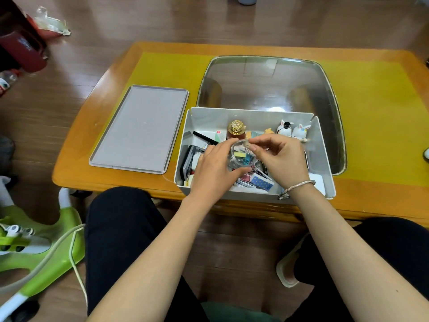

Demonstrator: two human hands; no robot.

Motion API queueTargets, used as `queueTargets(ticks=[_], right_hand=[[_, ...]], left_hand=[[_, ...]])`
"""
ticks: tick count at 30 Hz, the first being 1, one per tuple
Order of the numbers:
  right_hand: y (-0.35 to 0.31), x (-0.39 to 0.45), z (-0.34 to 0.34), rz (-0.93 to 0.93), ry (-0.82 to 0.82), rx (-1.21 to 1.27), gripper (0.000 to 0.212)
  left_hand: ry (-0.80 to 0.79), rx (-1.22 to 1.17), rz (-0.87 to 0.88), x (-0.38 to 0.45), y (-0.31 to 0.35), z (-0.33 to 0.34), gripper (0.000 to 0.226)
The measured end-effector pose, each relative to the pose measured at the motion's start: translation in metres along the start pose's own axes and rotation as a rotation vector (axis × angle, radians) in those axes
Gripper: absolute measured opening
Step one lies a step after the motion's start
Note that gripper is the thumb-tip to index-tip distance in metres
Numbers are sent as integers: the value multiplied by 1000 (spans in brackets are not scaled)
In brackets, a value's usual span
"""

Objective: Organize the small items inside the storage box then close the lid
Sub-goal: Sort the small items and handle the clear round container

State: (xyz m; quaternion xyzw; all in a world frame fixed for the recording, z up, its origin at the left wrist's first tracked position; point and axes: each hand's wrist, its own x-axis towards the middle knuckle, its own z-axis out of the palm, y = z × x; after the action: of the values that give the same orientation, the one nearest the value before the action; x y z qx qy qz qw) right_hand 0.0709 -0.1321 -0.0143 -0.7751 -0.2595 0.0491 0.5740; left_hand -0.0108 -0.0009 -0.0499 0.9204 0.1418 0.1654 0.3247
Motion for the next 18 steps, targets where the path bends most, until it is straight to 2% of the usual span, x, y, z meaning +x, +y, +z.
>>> queueTargets(ticks=[4, 8, 10, 13, 16, 18], right_hand=[[-1, 1, -7, -38, 9, -39, 25], [8, 3, -23, 16, 108, -73, 20], [16, 5, -31, 70, 126, -117, 18], [27, 8, -35, 126, 22, -256, 16], [34, 11, -27, 118, -81, -400, 14], [37, 12, -21, 108, -165, -529, 12]], left_hand=[[-37, 1, -8, 1, 0, 0, 70], [-82, -266, -133, 6, -1, -8, 67], [-15, -364, -156, 7, -2, -12, 64], [105, -423, -196, 5, 0, -15, 59], [127, -462, -263, 3, 3, -14, 58], [140, -433, -249, 2, 2, -13, 59]])
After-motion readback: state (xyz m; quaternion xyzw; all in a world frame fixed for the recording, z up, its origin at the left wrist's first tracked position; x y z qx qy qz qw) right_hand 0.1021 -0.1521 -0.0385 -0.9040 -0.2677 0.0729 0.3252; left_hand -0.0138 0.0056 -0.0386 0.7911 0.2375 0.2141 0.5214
